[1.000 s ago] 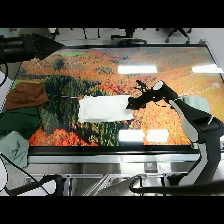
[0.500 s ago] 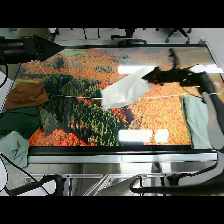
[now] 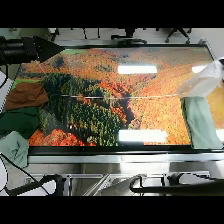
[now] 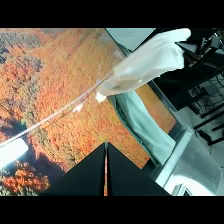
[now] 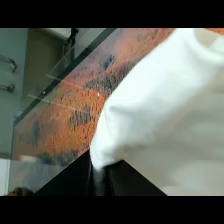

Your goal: Fold the shirts.

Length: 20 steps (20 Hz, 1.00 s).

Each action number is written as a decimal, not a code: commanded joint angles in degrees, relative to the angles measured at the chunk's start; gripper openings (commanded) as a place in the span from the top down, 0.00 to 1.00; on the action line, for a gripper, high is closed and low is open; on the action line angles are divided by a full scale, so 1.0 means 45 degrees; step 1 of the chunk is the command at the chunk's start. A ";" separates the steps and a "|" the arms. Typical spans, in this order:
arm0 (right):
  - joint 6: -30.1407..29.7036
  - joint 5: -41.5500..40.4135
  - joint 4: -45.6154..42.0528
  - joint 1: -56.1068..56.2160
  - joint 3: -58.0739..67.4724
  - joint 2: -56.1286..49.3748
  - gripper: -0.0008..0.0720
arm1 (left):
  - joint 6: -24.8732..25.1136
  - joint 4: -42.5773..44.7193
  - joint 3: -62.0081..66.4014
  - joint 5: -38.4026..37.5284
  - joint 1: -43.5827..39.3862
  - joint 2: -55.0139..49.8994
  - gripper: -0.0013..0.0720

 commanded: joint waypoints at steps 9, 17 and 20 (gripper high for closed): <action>-0.0092 0.2322 0.0840 -0.4104 0.0306 0.0185 0.96 | -0.0131 0.0000 -0.0005 -0.0107 -0.0005 0.0010 0.97; 0.4308 0.6931 -0.6747 -0.4099 0.0296 0.1001 0.96 | -0.0126 0.0010 -0.0005 -0.0578 -0.0005 -0.0005 0.97; 0.4949 0.7868 -1.0146 -0.4075 -0.0049 0.1413 0.96 | -0.0121 0.0019 -0.0005 -0.0704 -0.0005 -0.0005 0.97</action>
